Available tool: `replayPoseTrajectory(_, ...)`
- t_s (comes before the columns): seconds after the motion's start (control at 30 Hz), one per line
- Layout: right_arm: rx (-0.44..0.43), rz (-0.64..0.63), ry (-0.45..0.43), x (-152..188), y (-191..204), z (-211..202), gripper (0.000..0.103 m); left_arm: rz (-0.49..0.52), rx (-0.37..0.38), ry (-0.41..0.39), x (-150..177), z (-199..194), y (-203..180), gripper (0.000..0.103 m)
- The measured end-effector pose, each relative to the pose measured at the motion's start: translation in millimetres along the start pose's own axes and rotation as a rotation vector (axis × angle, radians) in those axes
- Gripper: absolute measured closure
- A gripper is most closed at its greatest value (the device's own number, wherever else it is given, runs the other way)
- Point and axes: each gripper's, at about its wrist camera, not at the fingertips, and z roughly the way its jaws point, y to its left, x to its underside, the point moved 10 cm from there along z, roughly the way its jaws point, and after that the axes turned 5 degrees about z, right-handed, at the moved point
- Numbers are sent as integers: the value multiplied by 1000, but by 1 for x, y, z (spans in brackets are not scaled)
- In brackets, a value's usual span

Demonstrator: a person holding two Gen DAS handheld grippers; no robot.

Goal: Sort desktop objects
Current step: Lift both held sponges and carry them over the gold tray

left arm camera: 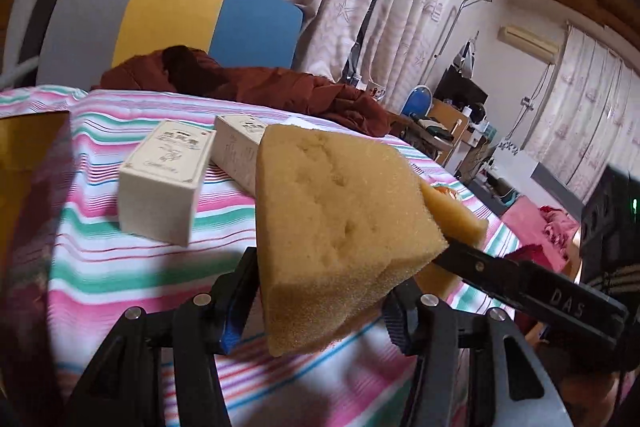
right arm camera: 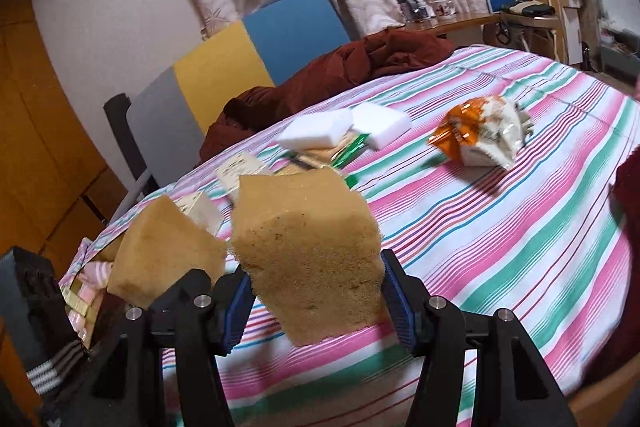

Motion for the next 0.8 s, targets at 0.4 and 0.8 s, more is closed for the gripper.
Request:
replayPoseTrajectory(0.4, -77, -94, -33, 13, 74, -27, 43, -56, 12, -39, -11, -55, 6, 47)
replayPoseTrajectory(0.8, -245, -181, 0, 23, 177, -23, 43, -129, -158, -108, -31, -126, 75, 47)
